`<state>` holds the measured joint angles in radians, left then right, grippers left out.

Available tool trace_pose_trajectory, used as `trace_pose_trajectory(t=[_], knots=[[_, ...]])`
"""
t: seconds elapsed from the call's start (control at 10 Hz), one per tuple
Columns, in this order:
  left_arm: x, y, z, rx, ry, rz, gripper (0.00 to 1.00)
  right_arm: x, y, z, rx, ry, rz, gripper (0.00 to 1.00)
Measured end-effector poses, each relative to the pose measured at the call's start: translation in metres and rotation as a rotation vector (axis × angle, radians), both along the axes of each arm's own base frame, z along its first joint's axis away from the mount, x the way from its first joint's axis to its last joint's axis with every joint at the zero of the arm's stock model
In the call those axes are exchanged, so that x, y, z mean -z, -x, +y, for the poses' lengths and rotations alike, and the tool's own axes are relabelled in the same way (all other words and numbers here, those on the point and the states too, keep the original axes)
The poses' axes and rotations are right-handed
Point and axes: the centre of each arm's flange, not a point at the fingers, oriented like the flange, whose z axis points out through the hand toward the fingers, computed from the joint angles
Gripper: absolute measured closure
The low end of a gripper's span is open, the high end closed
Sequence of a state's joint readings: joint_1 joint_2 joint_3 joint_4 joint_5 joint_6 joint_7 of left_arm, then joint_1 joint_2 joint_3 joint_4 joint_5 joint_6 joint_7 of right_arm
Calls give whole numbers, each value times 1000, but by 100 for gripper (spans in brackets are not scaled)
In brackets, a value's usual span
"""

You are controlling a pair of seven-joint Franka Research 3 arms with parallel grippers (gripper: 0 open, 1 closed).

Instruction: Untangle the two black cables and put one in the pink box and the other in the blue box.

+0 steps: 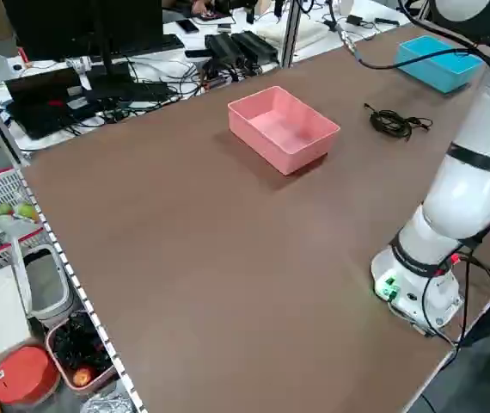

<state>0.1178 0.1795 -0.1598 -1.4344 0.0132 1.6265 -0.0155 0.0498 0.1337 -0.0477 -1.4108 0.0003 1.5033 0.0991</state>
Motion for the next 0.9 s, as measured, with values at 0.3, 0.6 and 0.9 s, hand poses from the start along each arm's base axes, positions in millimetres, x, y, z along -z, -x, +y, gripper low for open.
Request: trace_pose_trajectory(t=[0.3, 0.6, 0.9], knots=[[1, 1, -15, -3, 8, 4, 0, 0, 0, 1, 12, -1, 0, 0], [2, 11, -94, -136, 35, 20, 0, -1, 0, 37, 138, -24, -10, 0], [25, 33, -199, -385, 35, 82, 0, 2, 1, 102, 280, -37, -47, 0]])
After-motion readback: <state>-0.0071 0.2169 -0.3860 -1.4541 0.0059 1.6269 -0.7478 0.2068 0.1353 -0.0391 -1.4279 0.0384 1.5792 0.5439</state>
